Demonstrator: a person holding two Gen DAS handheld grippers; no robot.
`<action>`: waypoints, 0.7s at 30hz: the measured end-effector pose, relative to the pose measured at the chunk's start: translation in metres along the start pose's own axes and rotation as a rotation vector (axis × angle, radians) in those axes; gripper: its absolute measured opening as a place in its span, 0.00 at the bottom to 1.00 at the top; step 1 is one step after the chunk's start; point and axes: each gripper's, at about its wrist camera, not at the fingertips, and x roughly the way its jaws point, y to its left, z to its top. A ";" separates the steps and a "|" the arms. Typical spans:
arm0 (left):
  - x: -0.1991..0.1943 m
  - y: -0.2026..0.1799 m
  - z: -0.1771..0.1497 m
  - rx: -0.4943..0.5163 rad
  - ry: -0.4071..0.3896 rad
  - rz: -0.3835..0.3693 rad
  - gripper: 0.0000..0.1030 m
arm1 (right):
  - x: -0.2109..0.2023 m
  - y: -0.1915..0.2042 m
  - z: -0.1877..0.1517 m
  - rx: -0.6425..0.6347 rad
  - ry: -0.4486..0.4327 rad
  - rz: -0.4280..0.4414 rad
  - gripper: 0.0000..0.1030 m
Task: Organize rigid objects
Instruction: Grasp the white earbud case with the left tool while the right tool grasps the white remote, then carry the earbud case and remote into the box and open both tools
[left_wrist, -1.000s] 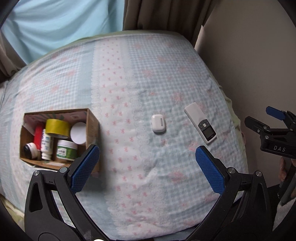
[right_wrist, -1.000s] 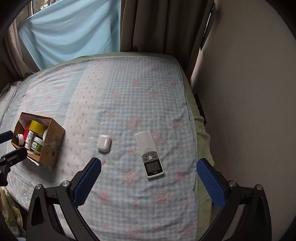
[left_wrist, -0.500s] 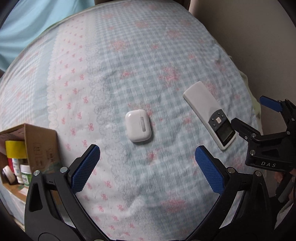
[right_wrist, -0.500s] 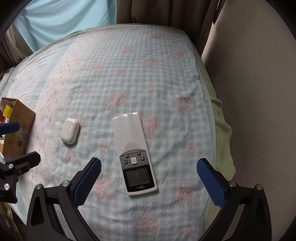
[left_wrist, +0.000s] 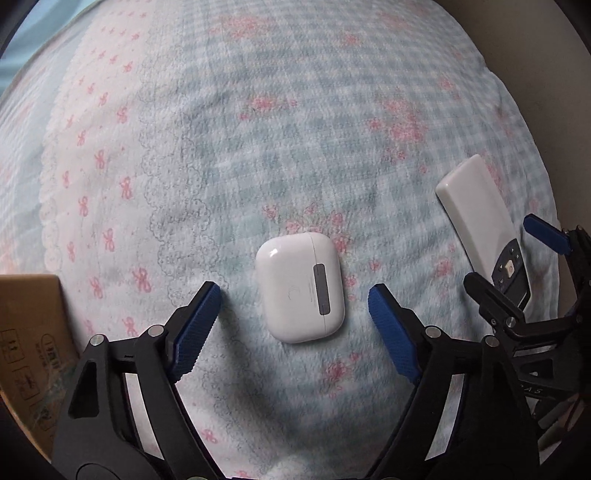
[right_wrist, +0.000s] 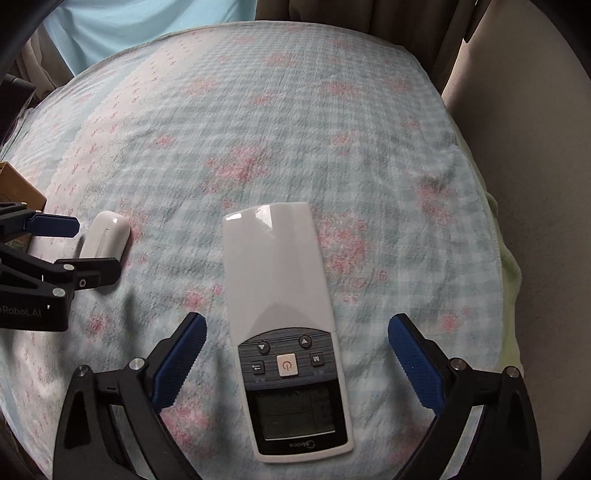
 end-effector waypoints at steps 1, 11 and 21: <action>0.002 0.000 0.001 -0.001 0.004 -0.005 0.78 | 0.002 0.001 0.000 0.006 0.010 -0.006 0.95; 0.003 -0.004 0.007 0.001 0.021 0.011 0.42 | 0.013 0.008 0.009 0.032 0.076 -0.023 0.74; -0.002 0.000 0.007 -0.017 0.013 -0.023 0.42 | 0.007 0.011 0.010 0.054 0.106 -0.040 0.55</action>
